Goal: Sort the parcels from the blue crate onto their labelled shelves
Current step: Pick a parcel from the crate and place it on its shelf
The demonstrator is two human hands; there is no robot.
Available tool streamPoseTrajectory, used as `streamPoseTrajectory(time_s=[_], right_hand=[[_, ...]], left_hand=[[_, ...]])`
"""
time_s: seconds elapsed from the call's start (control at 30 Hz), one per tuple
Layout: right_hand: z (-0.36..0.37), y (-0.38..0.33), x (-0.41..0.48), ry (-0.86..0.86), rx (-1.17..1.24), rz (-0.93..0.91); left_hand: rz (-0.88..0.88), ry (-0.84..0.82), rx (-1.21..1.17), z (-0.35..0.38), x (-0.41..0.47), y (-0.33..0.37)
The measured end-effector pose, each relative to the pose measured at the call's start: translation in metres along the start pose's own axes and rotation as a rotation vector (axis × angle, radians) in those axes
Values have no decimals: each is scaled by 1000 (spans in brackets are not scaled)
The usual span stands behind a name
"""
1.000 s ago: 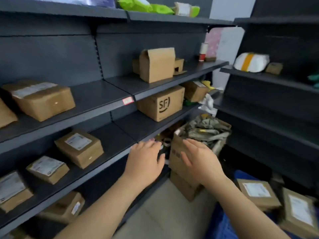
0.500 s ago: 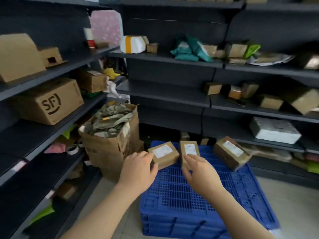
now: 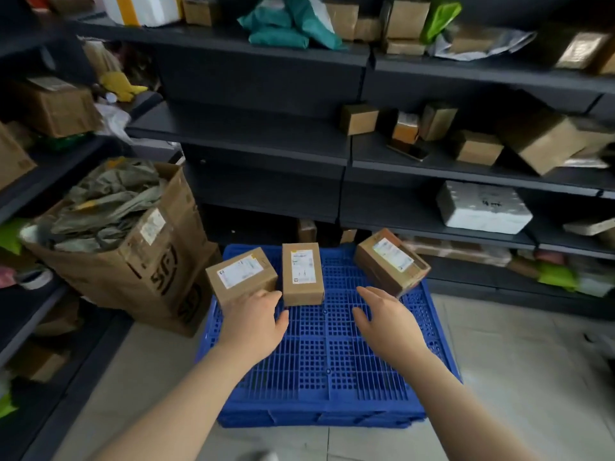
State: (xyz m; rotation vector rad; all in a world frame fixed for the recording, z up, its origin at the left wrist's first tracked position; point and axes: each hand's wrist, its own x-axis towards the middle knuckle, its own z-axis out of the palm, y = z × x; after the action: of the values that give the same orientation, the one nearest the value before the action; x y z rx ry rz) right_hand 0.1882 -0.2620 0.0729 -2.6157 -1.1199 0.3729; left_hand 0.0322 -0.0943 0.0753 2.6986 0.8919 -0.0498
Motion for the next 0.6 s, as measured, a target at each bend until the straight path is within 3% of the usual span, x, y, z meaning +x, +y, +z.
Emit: streamPoseTrajectory(time_s=[0.6], right_hand=[[141, 76, 195, -241, 258, 175]], left_hand=[[-125, -239, -78, 146, 190, -50]])
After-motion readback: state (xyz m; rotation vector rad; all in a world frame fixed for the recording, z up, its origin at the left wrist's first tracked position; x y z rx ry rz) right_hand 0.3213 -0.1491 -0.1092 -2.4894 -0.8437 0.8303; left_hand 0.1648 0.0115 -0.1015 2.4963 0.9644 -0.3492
